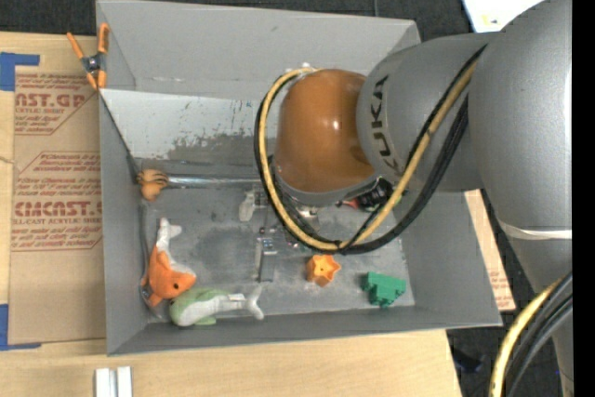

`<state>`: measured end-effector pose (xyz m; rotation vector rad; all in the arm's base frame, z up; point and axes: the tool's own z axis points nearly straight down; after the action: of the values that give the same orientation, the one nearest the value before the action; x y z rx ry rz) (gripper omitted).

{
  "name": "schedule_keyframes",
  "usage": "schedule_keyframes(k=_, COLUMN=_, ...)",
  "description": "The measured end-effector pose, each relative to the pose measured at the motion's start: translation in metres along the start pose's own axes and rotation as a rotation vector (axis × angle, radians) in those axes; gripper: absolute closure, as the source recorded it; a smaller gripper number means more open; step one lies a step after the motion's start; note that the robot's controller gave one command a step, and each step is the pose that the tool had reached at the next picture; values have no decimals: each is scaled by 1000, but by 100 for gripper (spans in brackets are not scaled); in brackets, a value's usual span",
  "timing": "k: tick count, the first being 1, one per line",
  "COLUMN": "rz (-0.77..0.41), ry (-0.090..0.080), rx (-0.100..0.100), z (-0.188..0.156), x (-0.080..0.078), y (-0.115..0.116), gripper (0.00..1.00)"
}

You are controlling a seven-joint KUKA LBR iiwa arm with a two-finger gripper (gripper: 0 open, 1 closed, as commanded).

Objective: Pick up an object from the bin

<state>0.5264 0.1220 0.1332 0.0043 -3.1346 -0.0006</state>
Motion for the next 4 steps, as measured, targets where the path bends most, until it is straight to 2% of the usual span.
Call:
schedule_keyframes(k=1, rz=2, ry=-7, rx=-1, z=-4, x=-2, y=-1, gripper=0)
schedule_keyframes(k=2, rz=-416, ry=-6, rx=-1, z=2, x=33, y=73, gripper=0)
schedule_keyframes(k=3, rz=-272, ry=-11, rx=-2, z=-20, x=34, y=123, gripper=0)
schedule_keyframes(k=4, rz=-677, ry=-6, rx=0, z=-5, x=43, y=103, gripper=0)
